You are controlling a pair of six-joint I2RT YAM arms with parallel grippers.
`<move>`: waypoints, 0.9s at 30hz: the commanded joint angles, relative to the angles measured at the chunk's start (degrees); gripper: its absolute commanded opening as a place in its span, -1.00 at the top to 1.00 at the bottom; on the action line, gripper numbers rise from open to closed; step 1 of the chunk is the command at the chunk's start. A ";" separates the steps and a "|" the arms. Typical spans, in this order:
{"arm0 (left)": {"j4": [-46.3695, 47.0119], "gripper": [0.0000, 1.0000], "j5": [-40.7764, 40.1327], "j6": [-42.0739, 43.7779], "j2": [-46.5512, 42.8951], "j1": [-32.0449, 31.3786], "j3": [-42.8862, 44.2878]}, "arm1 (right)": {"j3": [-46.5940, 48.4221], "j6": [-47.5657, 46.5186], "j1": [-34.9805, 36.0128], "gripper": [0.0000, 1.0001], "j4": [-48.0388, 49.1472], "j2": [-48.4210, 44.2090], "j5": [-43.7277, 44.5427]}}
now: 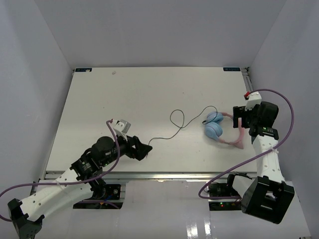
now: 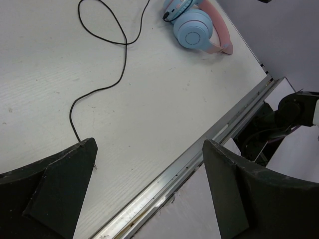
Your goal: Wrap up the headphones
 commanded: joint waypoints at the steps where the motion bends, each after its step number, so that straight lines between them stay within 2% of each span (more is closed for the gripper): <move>1: 1.55 -0.96 2.65 1.00 -0.16 0.28 0.68 | -0.16 -8.30 -0.51 -0.80 -1.92 3.83 -1.72; 4: 1.29 -0.96 2.21 1.00 -1.45 0.28 0.42 | 1.02 -12.61 -1.71 -0.81 -4.00 10.02 -4.00; 7: 1.28 -0.96 2.03 1.09 -2.53 0.28 0.15 | 3.38 -10.58 -5.12 -0.80 -4.14 15.85 -6.39; 11: 1.19 -0.96 1.95 1.18 -2.61 0.28 -0.03 | 5.93 -6.55 -7.10 -0.81 -4.05 21.67 -5.16; 16: 1.54 -0.96 2.20 1.53 -1.59 0.28 -0.11 | 7.98 -4.66 -7.10 -1.00 -3.93 27.82 -4.71; 19: 1.82 -0.96 2.66 1.63 -0.78 0.28 -0.04 | 11.11 -4.11 -6.98 -0.61 -5.35 33.20 -5.51; 22: 2.00 -0.96 2.73 1.71 -0.77 0.28 -0.11 | 12.75 -4.03 -6.65 -0.31 -6.10 37.51 -4.53; 27: 3.90 -0.96 3.40 1.62 -0.49 0.28 -0.53 | 10.80 -4.82 -6.31 0.44 -6.03 39.50 -5.62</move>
